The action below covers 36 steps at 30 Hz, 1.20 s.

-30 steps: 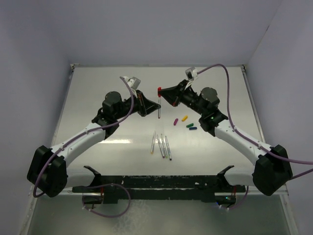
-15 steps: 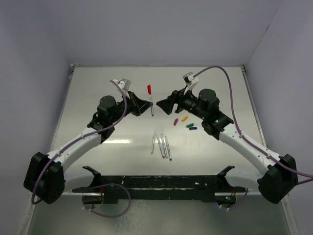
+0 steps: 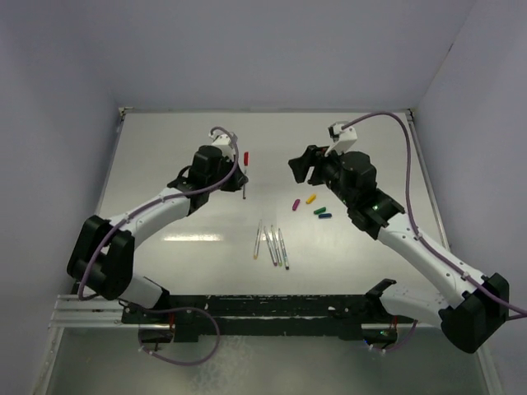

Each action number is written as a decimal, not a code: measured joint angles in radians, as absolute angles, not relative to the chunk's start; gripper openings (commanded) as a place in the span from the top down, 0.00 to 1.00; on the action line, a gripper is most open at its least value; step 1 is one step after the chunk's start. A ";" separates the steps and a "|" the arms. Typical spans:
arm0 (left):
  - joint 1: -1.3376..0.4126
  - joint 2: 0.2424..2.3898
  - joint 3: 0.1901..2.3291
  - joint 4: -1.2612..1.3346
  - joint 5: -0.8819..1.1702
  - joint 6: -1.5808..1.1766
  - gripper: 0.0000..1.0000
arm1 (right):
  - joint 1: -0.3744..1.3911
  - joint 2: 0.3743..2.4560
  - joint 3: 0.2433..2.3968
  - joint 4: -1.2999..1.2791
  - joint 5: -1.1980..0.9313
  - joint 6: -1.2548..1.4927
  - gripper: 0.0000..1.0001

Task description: Insert the pens into the pen caps

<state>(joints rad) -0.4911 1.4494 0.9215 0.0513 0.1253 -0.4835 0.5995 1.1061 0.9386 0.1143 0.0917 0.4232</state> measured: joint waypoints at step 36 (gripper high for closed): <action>-0.459 1.913 1.198 -0.178 -0.017 -0.426 0.96 | 0.348 1.155 0.905 -0.018 -0.027 0.520 0.84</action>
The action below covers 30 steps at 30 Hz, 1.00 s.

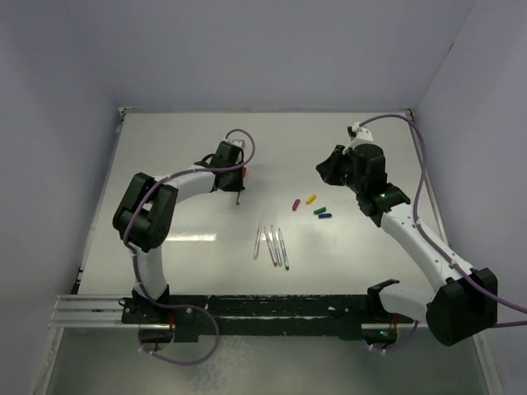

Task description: Insert the pens into the pen caps

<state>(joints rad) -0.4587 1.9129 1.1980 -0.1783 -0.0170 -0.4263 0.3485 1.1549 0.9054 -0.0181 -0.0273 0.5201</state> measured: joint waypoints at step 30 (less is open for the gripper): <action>-0.459 1.661 1.182 -0.224 -0.021 -0.400 0.69 | 0.341 1.191 0.905 -0.027 0.064 0.532 0.64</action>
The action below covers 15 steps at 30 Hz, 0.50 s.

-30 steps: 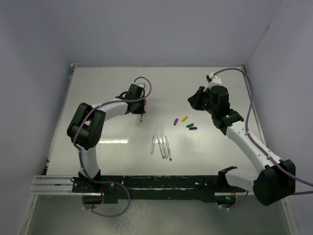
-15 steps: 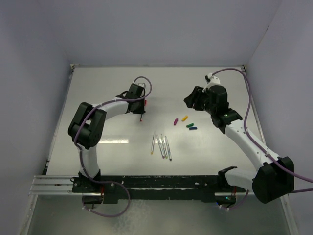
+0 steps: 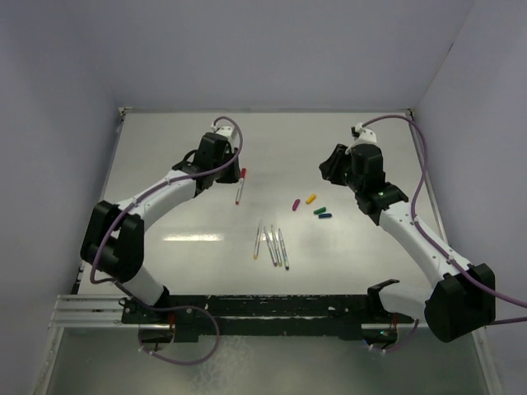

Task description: Insert the pens into the pen caps

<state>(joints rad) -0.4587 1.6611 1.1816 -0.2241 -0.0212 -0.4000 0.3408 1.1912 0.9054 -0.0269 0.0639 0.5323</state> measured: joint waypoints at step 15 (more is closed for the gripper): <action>-0.762 1.526 1.029 -0.371 -0.057 -0.399 0.60 | 0.341 1.191 0.905 -0.083 0.138 0.525 0.41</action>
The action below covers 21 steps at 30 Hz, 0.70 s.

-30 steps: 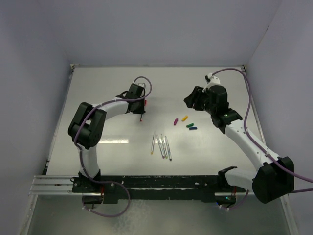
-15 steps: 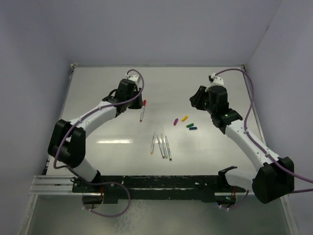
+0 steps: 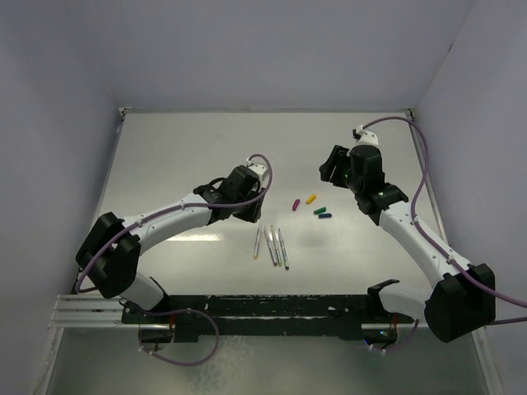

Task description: Insert the pens into the pen caps

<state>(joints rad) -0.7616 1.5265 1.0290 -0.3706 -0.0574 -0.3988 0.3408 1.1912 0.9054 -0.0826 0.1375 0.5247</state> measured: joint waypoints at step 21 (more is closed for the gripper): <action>-0.867 1.649 1.019 -0.416 -0.065 -0.429 0.59 | 0.341 1.191 0.891 -0.072 0.127 0.530 0.42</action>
